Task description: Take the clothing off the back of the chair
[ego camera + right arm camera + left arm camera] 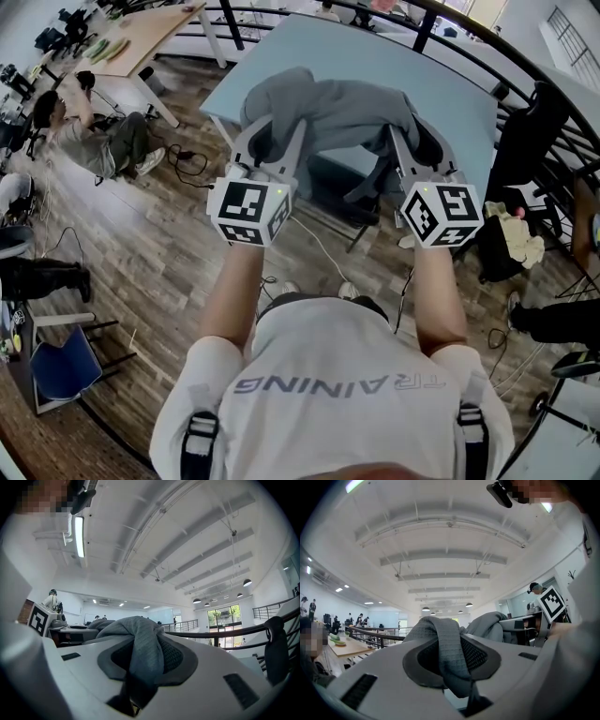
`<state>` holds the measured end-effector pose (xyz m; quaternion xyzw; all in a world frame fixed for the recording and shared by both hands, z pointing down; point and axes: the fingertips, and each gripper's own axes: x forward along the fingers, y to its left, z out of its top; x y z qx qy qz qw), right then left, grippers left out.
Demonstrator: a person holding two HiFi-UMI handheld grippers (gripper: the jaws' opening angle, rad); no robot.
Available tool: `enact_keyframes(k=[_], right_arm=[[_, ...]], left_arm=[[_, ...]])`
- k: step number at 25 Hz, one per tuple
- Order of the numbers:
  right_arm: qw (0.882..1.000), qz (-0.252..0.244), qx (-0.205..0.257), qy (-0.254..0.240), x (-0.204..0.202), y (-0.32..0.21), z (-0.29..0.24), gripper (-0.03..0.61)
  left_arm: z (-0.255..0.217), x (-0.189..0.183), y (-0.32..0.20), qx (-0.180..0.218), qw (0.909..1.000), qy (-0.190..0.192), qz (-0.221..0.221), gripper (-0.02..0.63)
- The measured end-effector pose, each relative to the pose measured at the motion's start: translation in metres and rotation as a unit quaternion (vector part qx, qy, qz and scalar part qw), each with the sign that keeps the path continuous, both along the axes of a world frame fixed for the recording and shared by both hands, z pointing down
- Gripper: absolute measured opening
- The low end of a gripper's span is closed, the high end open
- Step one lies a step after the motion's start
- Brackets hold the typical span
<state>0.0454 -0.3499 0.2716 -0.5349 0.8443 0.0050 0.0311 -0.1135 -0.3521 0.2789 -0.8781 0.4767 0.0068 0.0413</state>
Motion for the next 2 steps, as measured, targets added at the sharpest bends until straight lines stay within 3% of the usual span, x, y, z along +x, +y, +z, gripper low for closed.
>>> enact_keyframes(k=[2], right_arm=[[1.0,0.0,-0.001,0.0,0.0001,0.0022,0.0009,0.124]], left_arm=[[0.0008,0.0002,0.0021,-0.001,1.0,0.001,0.001,0.117]])
